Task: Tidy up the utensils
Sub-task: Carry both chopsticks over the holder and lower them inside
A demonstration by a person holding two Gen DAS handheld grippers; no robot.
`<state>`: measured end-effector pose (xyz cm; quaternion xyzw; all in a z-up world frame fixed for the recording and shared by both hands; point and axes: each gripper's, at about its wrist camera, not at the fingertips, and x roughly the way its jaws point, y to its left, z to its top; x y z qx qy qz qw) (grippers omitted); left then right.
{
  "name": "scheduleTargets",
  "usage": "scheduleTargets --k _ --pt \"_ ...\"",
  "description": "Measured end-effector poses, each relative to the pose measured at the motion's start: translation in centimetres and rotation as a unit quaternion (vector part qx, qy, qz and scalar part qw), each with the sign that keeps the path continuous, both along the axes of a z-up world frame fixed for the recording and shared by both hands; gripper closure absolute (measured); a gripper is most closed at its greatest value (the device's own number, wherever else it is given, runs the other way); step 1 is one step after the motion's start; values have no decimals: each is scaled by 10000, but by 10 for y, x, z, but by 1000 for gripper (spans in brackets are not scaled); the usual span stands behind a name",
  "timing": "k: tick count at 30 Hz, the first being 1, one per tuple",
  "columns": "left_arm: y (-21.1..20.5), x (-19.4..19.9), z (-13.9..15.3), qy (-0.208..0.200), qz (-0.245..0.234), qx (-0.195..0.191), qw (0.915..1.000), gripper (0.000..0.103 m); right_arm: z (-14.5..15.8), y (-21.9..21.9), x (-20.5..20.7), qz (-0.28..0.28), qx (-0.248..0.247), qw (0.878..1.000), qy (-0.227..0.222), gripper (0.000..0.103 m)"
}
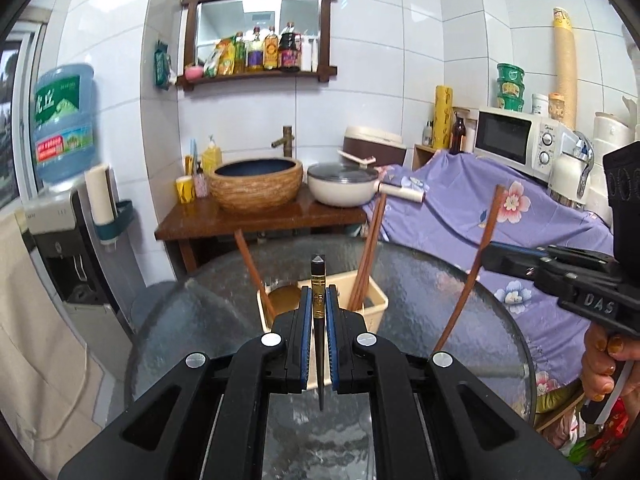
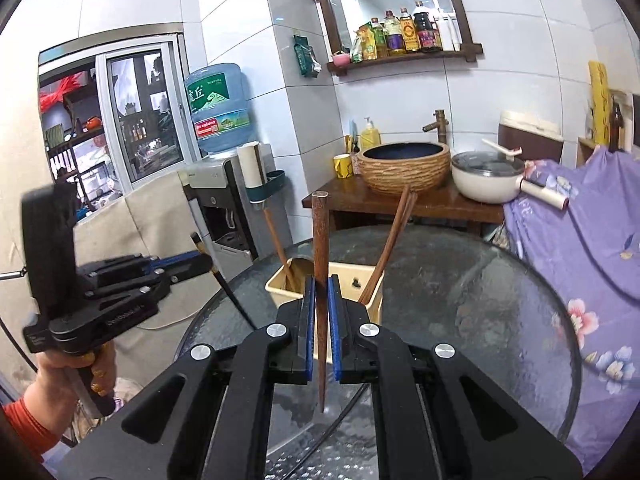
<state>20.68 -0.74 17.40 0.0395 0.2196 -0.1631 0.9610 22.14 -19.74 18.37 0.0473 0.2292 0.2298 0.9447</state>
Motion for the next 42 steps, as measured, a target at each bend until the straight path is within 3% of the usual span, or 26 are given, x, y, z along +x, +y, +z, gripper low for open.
scheduleTargets --k 4,11,16,31,42 --pt "-2 10 29 -16 -34 -108 9999 96 25 2 15 -2 47 10000 32 96" --pt "-4 23 95 -460 159 -261 9985 96 81 7 43 -148 192 9995 -177 96" --pt "-9 42 115 -610 399 -285 9969 96 99 18 66 -357 128 9986 -378 96" --pt "-10 93 25 186 661 -145 9975 96 6 34 111 -613 -217 9977 168 96" --pt "-6 108 -32 690 686 -63 9952 96 -39 36 118 -676 -294 9960 511 96"
